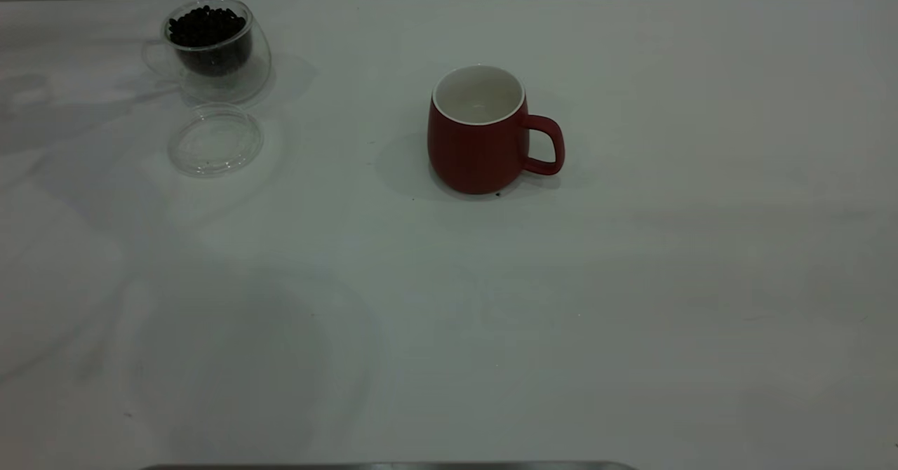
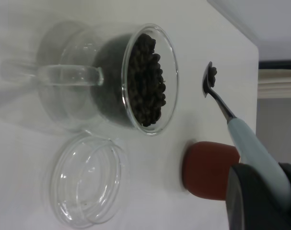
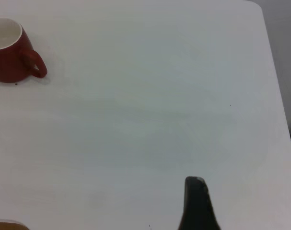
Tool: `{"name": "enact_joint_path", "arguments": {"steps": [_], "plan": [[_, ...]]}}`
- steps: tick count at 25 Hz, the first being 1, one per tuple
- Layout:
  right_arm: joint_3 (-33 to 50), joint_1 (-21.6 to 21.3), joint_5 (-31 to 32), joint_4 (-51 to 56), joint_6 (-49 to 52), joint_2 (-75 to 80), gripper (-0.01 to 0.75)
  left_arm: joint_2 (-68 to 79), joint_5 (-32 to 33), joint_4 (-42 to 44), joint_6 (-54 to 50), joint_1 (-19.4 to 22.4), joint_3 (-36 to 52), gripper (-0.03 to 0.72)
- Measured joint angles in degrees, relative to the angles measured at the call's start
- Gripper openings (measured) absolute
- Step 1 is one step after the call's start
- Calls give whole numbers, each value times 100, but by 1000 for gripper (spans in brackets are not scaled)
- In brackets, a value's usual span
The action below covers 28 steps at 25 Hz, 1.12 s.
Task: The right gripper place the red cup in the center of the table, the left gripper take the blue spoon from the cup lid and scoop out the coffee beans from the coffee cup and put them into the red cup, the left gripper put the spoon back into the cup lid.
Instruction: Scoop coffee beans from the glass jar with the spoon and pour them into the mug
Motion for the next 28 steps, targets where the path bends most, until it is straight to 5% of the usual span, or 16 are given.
{"name": "enact_joint_path", "arguments": {"steps": [28], "plan": [[0, 0, 0, 0, 0, 0, 546, -44, 0, -23, -322, -1389, 0, 126]]}}
